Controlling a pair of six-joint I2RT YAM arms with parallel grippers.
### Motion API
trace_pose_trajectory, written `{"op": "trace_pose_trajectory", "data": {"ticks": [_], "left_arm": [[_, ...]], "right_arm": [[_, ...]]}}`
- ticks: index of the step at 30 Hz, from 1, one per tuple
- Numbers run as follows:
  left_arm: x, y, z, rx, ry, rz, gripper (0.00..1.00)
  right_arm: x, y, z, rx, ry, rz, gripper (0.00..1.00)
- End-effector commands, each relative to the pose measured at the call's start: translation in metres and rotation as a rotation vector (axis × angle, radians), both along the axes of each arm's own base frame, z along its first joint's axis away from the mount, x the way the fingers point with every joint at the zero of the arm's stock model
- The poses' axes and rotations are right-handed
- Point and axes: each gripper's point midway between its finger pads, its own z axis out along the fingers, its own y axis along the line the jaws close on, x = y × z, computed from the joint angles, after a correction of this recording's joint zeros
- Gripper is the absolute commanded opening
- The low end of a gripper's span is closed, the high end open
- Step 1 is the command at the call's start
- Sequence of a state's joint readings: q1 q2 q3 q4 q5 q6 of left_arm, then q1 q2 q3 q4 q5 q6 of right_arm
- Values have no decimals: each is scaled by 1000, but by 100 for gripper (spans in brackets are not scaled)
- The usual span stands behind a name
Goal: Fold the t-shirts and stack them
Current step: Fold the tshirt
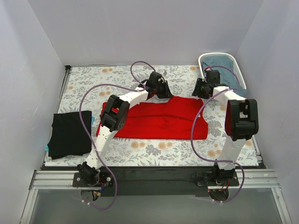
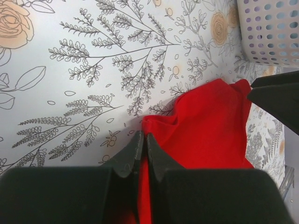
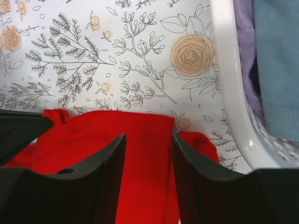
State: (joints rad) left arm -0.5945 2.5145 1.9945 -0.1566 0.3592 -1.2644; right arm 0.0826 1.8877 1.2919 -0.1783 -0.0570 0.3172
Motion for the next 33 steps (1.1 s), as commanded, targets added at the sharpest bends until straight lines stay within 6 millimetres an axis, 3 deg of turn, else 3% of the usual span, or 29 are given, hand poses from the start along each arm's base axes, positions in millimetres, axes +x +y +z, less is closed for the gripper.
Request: {"op": "trace_pose_trajectory", "data": {"ticks": [1,11,24,28,33], "left_arm": [[6,-7,84,-86,-127,-9,0],[-16,3,110,-131,-132,-2,0],[-50,12,100,-153,-61,-44,0],[-57,13,111,-195,-94,-63,0],[-80,17,113,-219,-88,-102,0]], "right_arm": [[0,-1,20,10,-49,8,51],[5,6,11,37,-30,34,53],[0,13,3,68,-5,57,54],[-7,12,-1,65,7,56,54],[-16,13,0,75,2,59,54]]}}
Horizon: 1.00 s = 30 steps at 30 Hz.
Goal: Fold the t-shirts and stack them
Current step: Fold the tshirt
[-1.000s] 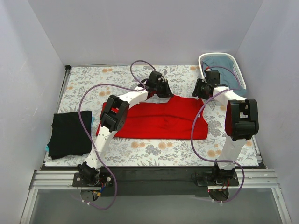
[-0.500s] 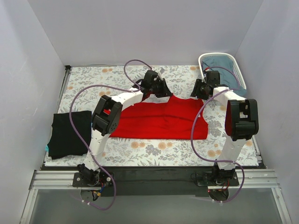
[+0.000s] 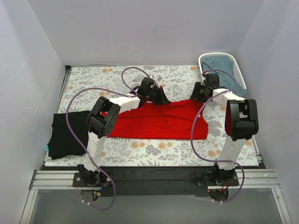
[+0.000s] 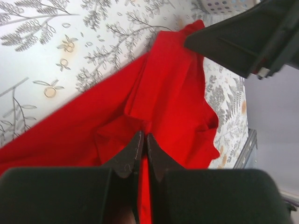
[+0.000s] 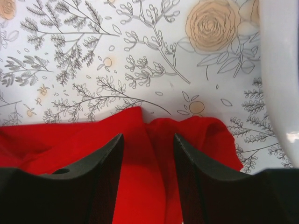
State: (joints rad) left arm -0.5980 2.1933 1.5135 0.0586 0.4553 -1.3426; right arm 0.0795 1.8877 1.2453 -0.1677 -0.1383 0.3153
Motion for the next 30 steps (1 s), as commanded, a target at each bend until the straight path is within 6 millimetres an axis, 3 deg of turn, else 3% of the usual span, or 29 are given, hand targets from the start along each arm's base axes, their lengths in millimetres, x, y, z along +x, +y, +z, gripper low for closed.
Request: {"op": "trace_pose_trajectory", "data": {"ticks": [1,8,19,25,30], "left_arm": [[-12,-8,75,-117,-131,-57,0],[-33,-3,68,-111,-95,-82,0],[-59,8,64,-87,-58,-80,0],[-69,17,65,-71,-50,-74,0],[-84,28,55,-41,-7,-73,0]], "right_arm": [[-3,2,14,23,-38,9,53],[-23,10,15,54,-38,22,53],[-50,24,35,146,-69,49,51],[-67,26,35,153,-75,60,48],[-75,24,47,145,-111,71,49]]}}
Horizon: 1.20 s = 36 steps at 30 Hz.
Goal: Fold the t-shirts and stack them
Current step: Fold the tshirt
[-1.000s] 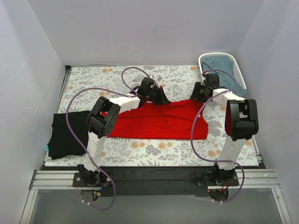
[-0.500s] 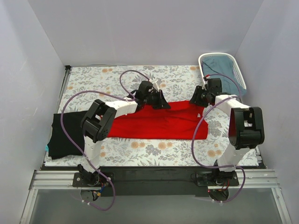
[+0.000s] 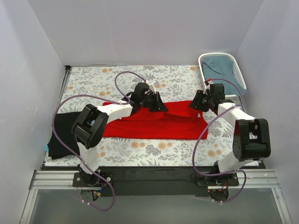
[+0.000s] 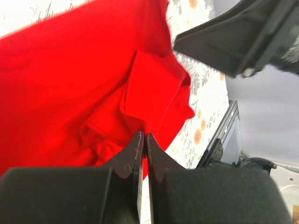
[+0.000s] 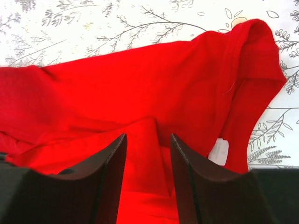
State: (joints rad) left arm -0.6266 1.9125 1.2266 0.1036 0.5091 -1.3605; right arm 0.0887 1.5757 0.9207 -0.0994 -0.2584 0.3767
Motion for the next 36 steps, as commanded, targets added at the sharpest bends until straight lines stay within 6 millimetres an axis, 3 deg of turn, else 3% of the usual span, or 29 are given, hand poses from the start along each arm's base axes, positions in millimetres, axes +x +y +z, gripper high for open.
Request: {"op": "trace_pose_trajectory", "data": {"ticks": [1,8,17,28,36], "left_arm": [[-16,9,12,11,-4,-9,0],[-32,15,0,24,49,-26,0],[-46,23,-31,100,148,-25,0],[-48,25,-38,123,178,-20,0],[-49,25,-37,122,179,-22,0]], "right_arm": [[2,5,24,15,-86,25,49],[-15,5,17,7,-77,44,50],[-33,15,4,-19,-55,94,50],[-52,23,-19,-70,-8,122,50],[-53,30,-24,-69,-7,140,49]]}}
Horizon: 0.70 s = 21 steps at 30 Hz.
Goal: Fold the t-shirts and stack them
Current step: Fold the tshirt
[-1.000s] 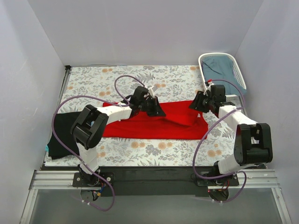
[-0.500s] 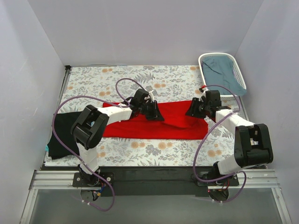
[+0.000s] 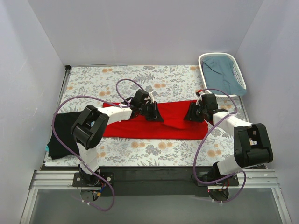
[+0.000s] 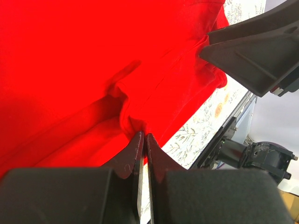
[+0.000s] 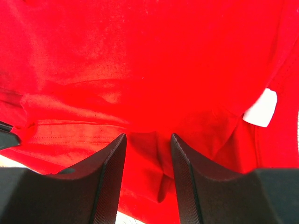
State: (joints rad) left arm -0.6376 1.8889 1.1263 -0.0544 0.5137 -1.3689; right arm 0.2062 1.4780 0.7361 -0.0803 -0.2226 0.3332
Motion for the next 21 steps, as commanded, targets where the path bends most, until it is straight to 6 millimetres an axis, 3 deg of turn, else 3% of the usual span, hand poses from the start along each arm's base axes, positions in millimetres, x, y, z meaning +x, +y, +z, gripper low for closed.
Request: {"op": "trace_pose_trajectory", "data": {"ticks": [1,6,12,13,16,21], "left_arm": [[-3,-1,13,-14,-20,-15,0],[-3,-1,14,-15,-22,-13,0],[-5,0,16,-17,-18,-15,0],[-5,0,17,-18,-17,-15,0],[-7,1,18,-16,-8,-13,0],[-11,2,17,-10,17,-13,0]], "right_arm": [[7,5,8,-3,-54,18,49],[4,12,10,16,-51,30,42],[0,15,8,25,-42,32,19],[-1,14,10,27,-46,29,11],[-2,14,23,36,-79,22,1],[1,10,61,36,-168,-2,1]]}}
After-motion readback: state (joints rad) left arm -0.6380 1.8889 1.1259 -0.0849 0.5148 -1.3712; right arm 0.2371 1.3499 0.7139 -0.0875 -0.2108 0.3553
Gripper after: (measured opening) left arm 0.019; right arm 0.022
